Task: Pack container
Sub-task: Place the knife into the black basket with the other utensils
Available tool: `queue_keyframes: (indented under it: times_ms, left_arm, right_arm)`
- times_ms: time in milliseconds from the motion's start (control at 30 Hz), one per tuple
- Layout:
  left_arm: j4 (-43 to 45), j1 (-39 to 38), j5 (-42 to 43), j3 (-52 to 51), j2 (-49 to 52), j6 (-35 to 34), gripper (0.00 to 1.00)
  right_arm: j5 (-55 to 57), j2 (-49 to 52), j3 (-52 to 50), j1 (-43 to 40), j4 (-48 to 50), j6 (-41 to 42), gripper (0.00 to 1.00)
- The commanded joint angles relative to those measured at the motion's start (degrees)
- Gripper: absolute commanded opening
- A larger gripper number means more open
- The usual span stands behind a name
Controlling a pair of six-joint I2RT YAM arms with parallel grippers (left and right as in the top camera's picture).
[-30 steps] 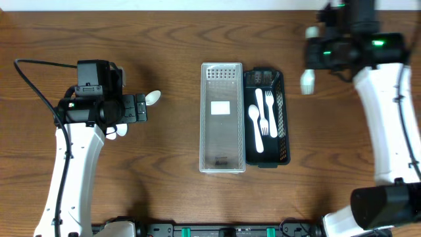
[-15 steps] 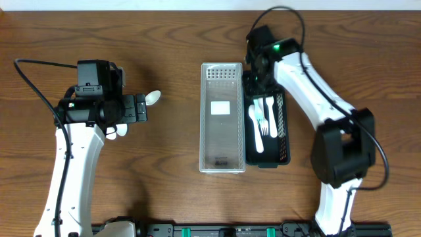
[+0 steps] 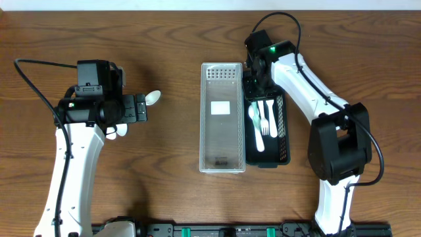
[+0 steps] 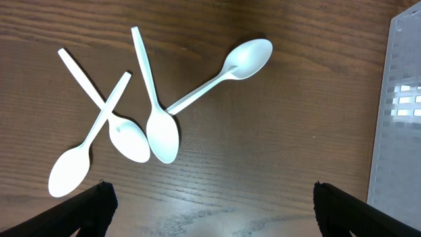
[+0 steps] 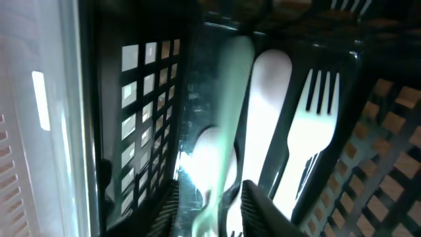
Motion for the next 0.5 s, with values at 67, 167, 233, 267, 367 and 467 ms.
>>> queue_keyframes:
  times_ms: [67, 167, 233, 267, 367, 467]
  left_arm:
    - [-0.15, 0.28, 0.17, 0.63, 0.22, 0.33, 0.98]
    - [-0.55, 0.26, 0.17, 0.63, -0.13, 0.37, 0.98]
    - [-0.83, 0.07, 0.17, 0.83, -0.9, 1.25, 0.98]
    - [-1.09, -0.28, 0.13, 1.25, -1.44, 1.92, 0.98]
    - [-2.89, -2.21, 0.13, 4.24, -2.4, 3.43, 0.98]
    - [-6.03, -4.37, -0.33, 8.87, -1.49, 7.13, 0.98]
  right_arm:
    - [0.59, -1.27, 1.77, -0.13, -0.09, -0.72, 0.4]
    - [1.25, -3.02, 4.44, -1.25, -0.59, -2.86, 0.41]
    - [3.67, -5.05, 7.52, -2.47, -1.66, -3.58, 0.43]
    - [4.63, -6.12, 9.07, -3.06, -2.16, -4.39, 0.45]
    - [7.3, -10.12, 14.84, -5.6, -3.91, -6.38, 0.64]
    - [7.91, -14.69, 19.34, -9.2, -5.46, -6.93, 0.75]
